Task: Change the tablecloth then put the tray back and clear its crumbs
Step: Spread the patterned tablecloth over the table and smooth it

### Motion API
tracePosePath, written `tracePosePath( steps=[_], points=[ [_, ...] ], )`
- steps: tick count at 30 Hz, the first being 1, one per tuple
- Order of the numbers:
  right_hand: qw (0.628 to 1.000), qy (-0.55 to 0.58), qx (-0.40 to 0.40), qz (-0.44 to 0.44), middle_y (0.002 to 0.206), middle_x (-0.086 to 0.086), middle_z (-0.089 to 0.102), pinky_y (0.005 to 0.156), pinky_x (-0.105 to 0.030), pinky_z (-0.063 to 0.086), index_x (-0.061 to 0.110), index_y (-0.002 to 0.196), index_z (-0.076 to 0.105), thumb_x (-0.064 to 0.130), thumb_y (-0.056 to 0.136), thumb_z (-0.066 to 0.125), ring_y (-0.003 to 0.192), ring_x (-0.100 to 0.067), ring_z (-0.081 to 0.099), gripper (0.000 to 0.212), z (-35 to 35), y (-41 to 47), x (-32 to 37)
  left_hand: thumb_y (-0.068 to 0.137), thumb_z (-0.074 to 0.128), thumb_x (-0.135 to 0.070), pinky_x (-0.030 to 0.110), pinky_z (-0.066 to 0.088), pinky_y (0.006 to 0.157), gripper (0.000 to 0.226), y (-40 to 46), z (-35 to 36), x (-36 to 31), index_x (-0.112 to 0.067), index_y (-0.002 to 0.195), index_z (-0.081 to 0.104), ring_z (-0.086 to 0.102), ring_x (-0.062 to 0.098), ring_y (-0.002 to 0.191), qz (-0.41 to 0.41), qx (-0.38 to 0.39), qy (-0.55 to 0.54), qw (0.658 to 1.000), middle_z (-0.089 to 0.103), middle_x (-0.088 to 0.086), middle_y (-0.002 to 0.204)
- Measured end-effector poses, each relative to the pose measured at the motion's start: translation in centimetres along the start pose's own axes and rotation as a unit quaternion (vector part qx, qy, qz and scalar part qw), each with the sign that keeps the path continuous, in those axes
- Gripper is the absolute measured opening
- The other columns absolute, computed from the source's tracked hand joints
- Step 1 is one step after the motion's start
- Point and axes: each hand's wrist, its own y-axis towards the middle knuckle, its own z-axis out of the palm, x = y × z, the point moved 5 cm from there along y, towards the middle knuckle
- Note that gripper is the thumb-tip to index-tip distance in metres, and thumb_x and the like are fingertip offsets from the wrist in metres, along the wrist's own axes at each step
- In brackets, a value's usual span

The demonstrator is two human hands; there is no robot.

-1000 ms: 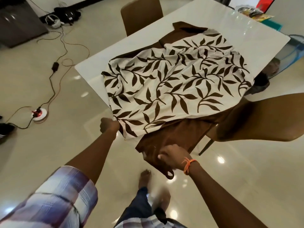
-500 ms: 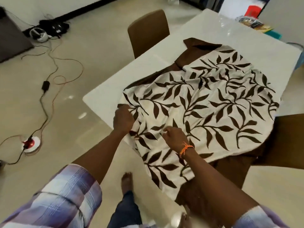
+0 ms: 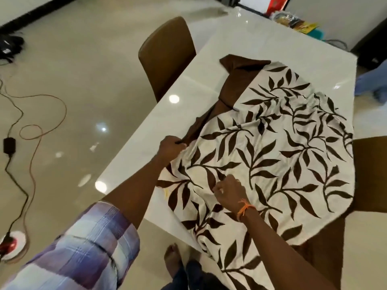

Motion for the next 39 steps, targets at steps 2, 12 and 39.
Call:
tracePosePath(
  steps=[2, 12, 39],
  points=[
    [0.988, 0.145, -0.057, 0.018, 0.080, -0.004, 0.064, 0.069, -0.035, 0.052, 0.017, 0.075, 0.072, 0.034, 0.086, 0.056, 0.074, -0.016, 0.061, 0.025, -2.3, 2.1, 1.9, 0.080, 0.072, -0.019, 0.023, 0.040, 0.067, 0.011, -1.8, 0.2, -2.2, -0.011, 0.087, 0.072, 0.062, 0.016, 0.081, 0.059, 0.000, -0.023, 0.998, 0.065, -0.001, 0.080],
    [0.776, 0.591, -0.130, 0.178, 0.109, -0.027, 0.066, 0.093, -0.046, 0.052, -0.008, 0.102, 0.064, 0.014, 0.092, 0.060, 0.102, -0.037, 0.064, 0.025, -6.2, 8.5, 3.7, 0.087, 0.070, -0.032, 0.022, 0.054, 0.063, 0.022, -7.6, 2.9, -5.1, -0.011, 0.082, 0.073, 0.065, 0.009, 0.072, 0.075, 0.172, -0.153, 0.970, 0.070, 0.001, 0.079],
    [0.990, -0.139, 0.015, 0.029, 0.157, -0.025, -0.001, 0.112, -0.063, 0.015, 0.015, 0.153, -0.005, 0.091, 0.063, 0.023, 0.144, -0.046, -0.002, 0.121, 6.1, 5.5, 10.8, 0.085, 0.058, -0.001, 0.039, 0.046, 0.061, 0.017, 0.6, -21.8, 15.7, -0.001, 0.102, 0.056, 0.058, 0.037, 0.069, 0.011, -0.118, 0.480, 0.869, 0.048, 0.023, 0.110]
  ],
)
